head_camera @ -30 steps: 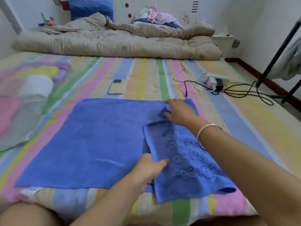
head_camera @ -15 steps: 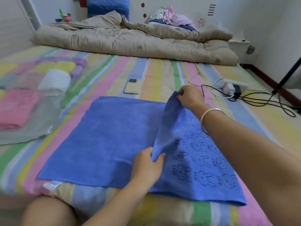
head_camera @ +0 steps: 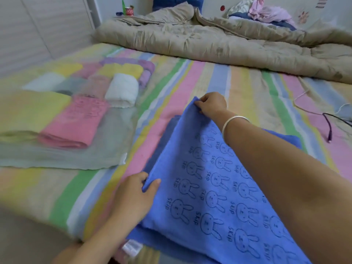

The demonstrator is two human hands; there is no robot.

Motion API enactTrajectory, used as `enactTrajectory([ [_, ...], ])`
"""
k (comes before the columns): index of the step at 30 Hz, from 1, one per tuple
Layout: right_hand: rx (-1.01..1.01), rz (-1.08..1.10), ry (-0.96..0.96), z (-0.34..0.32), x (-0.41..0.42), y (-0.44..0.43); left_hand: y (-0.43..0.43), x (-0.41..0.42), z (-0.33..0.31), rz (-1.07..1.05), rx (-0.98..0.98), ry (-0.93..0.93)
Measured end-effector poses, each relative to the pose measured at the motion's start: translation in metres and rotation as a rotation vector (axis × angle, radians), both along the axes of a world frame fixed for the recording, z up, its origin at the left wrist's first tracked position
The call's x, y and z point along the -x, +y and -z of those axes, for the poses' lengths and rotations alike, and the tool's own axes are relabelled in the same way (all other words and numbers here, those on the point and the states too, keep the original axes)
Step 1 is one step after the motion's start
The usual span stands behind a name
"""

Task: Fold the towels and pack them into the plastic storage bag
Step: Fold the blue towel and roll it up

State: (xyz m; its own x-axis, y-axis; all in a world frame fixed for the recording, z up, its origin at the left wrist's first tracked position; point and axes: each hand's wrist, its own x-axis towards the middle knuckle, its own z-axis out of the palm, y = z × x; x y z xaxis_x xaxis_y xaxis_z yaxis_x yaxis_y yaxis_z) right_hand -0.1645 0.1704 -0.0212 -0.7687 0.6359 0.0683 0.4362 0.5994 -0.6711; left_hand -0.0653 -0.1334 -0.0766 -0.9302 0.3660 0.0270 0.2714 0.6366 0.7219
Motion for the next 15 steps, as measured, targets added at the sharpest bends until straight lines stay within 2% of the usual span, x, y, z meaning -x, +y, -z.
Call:
enactTrajectory([
  [7,-0.105,-0.051,-0.154,0.033,0.037,-0.026,-0.022,0.022,0.004,0.069,0.078,-0.115],
  [15,-0.158,-0.056,-0.131,0.042,0.028,-0.038,-0.030,0.018,-0.004,0.122,0.132,-0.107],
])
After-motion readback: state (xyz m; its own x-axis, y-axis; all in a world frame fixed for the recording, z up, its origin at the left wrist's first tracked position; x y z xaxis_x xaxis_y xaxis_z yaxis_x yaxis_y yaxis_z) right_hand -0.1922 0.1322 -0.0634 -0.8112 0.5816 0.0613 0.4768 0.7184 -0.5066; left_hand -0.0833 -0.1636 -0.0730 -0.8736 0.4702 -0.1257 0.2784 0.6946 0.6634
